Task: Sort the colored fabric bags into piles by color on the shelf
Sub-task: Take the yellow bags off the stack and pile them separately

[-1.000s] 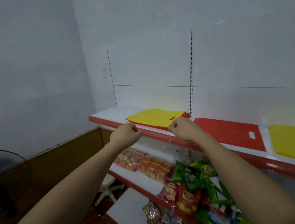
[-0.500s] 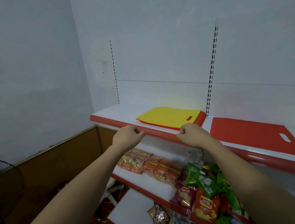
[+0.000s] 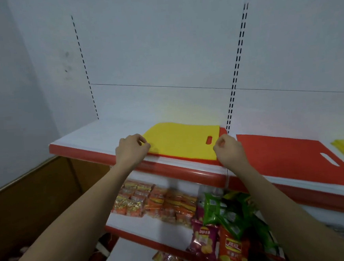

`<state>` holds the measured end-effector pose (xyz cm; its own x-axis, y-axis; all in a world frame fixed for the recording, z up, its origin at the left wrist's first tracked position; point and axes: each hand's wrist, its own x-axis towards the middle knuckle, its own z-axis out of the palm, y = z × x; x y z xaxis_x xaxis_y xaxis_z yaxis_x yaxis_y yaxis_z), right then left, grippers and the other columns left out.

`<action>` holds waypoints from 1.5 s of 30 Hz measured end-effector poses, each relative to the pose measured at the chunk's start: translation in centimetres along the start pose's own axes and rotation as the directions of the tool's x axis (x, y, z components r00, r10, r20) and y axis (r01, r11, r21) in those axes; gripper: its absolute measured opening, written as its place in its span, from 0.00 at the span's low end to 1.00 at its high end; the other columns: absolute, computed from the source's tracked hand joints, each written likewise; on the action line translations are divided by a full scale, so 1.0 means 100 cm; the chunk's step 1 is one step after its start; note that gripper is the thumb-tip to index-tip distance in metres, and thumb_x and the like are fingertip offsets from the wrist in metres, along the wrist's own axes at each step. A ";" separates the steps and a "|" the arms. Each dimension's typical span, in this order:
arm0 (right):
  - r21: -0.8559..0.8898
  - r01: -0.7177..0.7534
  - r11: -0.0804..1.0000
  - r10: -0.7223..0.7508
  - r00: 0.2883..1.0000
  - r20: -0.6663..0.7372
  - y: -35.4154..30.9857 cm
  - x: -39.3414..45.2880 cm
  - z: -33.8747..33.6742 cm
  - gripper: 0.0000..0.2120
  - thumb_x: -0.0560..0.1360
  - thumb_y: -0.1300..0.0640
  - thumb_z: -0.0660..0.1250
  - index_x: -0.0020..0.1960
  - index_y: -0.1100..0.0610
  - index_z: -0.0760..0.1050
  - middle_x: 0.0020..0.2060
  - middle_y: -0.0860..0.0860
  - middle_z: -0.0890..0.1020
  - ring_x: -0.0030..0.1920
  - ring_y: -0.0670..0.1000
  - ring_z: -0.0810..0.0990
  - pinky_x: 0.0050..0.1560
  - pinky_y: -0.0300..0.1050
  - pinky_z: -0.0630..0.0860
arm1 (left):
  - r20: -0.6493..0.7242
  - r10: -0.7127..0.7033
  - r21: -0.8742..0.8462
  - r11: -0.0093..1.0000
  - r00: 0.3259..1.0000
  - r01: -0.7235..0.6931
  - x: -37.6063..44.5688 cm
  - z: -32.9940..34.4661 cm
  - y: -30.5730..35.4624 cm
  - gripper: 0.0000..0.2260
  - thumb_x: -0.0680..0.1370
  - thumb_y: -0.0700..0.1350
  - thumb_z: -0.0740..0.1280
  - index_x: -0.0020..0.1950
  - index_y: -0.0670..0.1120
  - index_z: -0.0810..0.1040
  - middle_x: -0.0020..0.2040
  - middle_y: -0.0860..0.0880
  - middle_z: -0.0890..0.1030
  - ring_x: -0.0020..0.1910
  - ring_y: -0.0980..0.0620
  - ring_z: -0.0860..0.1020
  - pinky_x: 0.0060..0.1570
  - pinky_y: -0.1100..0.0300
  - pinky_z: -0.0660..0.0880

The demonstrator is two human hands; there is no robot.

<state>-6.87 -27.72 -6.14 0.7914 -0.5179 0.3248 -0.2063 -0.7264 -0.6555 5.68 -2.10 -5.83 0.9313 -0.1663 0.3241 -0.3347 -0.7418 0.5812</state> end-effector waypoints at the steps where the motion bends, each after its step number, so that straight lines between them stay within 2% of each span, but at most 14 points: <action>1: 0.008 -0.013 1.000 0.013 1.000 -0.024 0.002 0.004 0.004 0.01 0.75 0.61 0.62 0.46 0.58 0.73 0.39 0.55 0.79 0.40 0.57 0.77 0.40 0.49 0.71 | 0.005 -0.004 0.006 1.000 1.000 0.004 0.010 0.003 -0.004 0.10 0.75 0.54 0.67 0.52 0.52 0.80 0.49 0.50 0.80 0.54 0.44 0.75 0.52 0.50 0.74; 7: -0.008 -0.144 0.990 0.140 0.974 -0.179 0.005 0.015 0.039 0.08 0.75 0.62 0.66 0.53 0.64 0.74 0.51 0.62 0.76 0.50 0.61 0.75 0.46 0.48 0.68 | 0.117 -0.021 0.058 0.998 0.993 0.015 0.060 0.028 -0.027 0.21 0.75 0.52 0.67 0.67 0.48 0.76 0.65 0.42 0.74 0.66 0.40 0.68 0.61 0.48 0.69; 13: -0.026 -0.237 0.971 0.222 0.937 -0.270 0.013 0.016 0.058 0.13 0.75 0.55 0.69 0.53 0.63 0.75 0.50 0.56 0.78 0.50 0.56 0.75 0.48 0.47 0.69 | 0.098 0.043 0.075 0.996 0.994 -0.051 0.066 0.049 -0.045 0.24 0.74 0.54 0.65 0.69 0.47 0.74 0.66 0.41 0.72 0.65 0.39 0.70 0.60 0.48 0.69; 16: -0.020 -0.235 0.972 0.217 0.924 -0.314 0.014 0.015 0.059 0.10 0.76 0.57 0.69 0.53 0.62 0.76 0.46 0.54 0.77 0.47 0.53 0.73 0.45 0.43 0.65 | 0.077 0.070 0.079 0.994 0.995 -0.076 0.067 0.053 -0.049 0.26 0.74 0.56 0.65 0.69 0.45 0.73 0.66 0.41 0.72 0.65 0.39 0.69 0.59 0.48 0.68; 18: -0.014 -0.216 0.976 0.200 0.923 -0.329 0.016 0.014 0.059 0.08 0.77 0.60 0.67 0.54 0.62 0.76 0.45 0.55 0.78 0.48 0.57 0.75 0.45 0.44 0.65 | 0.095 0.073 0.115 0.990 0.993 -0.084 0.068 0.055 -0.050 0.28 0.74 0.60 0.65 0.69 0.45 0.73 0.66 0.42 0.71 0.66 0.40 0.68 0.60 0.47 0.67; 24: -0.072 -0.195 0.978 0.158 0.922 -0.353 0.020 0.011 0.060 0.11 0.79 0.67 0.58 0.59 0.58 0.71 0.56 0.60 0.79 0.45 0.58 0.75 0.41 0.46 0.65 | 0.129 0.059 0.137 0.988 0.990 -0.077 0.074 0.059 -0.050 0.34 0.72 0.68 0.65 0.69 0.46 0.73 0.67 0.42 0.71 0.67 0.40 0.67 0.62 0.46 0.65; 28: -0.105 -0.172 0.980 0.123 0.923 -0.366 0.018 0.010 0.061 0.14 0.78 0.68 0.57 0.59 0.57 0.75 0.56 0.57 0.78 0.48 0.57 0.75 0.42 0.45 0.65 | 0.156 0.046 0.100 0.993 0.987 -0.062 0.076 0.057 -0.050 0.33 0.73 0.66 0.66 0.70 0.46 0.71 0.68 0.42 0.70 0.68 0.40 0.66 0.63 0.45 0.65; 33: -0.136 -0.122 0.983 0.073 0.944 -0.323 0.010 0.007 0.058 0.14 0.79 0.67 0.58 0.59 0.62 0.79 0.58 0.59 0.77 0.56 0.60 0.75 0.49 0.42 0.65 | 0.193 0.087 0.183 0.975 0.977 -0.123 0.072 0.047 -0.046 0.26 0.77 0.61 0.64 0.68 0.44 0.73 0.68 0.42 0.67 0.68 0.39 0.63 0.63 0.45 0.64; 36: -0.086 -0.136 0.987 0.101 0.941 -0.323 0.003 0.010 0.051 0.15 0.79 0.68 0.58 0.58 0.61 0.80 0.59 0.61 0.78 0.44 0.55 0.77 0.43 0.42 0.65 | 0.161 0.154 0.227 0.955 0.975 -0.188 0.072 0.036 -0.040 0.20 0.79 0.56 0.63 0.64 0.45 0.76 0.66 0.42 0.68 0.66 0.40 0.63 0.62 0.46 0.62; 38: 0.025 -0.145 0.989 0.144 0.924 -0.355 -0.009 0.014 0.040 0.16 0.77 0.69 0.58 0.56 0.60 0.81 0.57 0.60 0.81 0.32 0.46 0.71 0.34 0.40 0.65 | 0.160 0.164 0.175 0.966 0.973 -0.191 0.077 0.025 -0.033 0.19 0.80 0.54 0.62 0.67 0.46 0.75 0.65 0.41 0.71 0.66 0.39 0.64 0.62 0.47 0.63; 40: 0.099 -0.146 0.984 0.172 0.918 -0.357 -0.024 0.014 0.025 0.17 0.77 0.70 0.56 0.57 0.62 0.81 0.56 0.60 0.81 0.29 0.47 0.70 0.31 0.39 0.64 | 0.178 0.153 -0.007 0.988 0.972 -0.154 0.085 0.012 -0.026 0.16 0.80 0.50 0.63 0.65 0.44 0.76 0.62 0.40 0.77 0.65 0.38 0.70 0.61 0.49 0.67; 41: 0.121 -0.145 0.982 0.178 0.921 -0.346 -0.031 0.013 0.016 0.18 0.77 0.71 0.55 0.58 0.63 0.81 0.56 0.60 0.81 0.32 0.50 0.73 0.33 0.39 0.65 | 0.197 0.149 -0.175 0.978 0.969 -0.115 0.087 0.005 -0.022 0.12 0.80 0.47 0.65 0.60 0.43 0.79 0.58 0.39 0.80 0.61 0.38 0.75 0.56 0.50 0.71; 43: 0.155 -0.152 0.976 0.196 0.926 -0.322 -0.041 0.009 -0.004 0.19 0.76 0.72 0.54 0.59 0.64 0.80 0.52 0.61 0.81 0.35 0.53 0.75 0.35 0.41 0.68 | 0.261 0.137 -0.521 0.853 0.956 0.020 0.086 -0.007 -0.012 0.03 0.79 0.40 0.67 0.49 0.42 0.80 0.47 0.40 0.81 0.46 0.40 0.82 0.43 0.53 0.76; 45: 0.189 -0.169 0.967 0.221 0.927 -0.303 -0.044 0.001 -0.024 0.21 0.76 0.73 0.52 0.62 0.66 0.77 0.42 0.59 0.80 0.28 0.51 0.75 0.28 0.40 0.70 | 0.352 0.139 -0.693 0.703 0.925 0.158 0.078 -0.019 0.002 0.06 0.79 0.33 0.65 0.54 0.40 0.78 0.47 0.42 0.80 0.38 0.48 0.81 0.35 0.59 0.79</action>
<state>-7.25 -25.68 -1.57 0.5139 -0.7775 0.3626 -0.2247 -0.5299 -0.8178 12.62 -2.30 -1.79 0.8660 -0.4860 0.1178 -0.1875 -0.0972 0.9774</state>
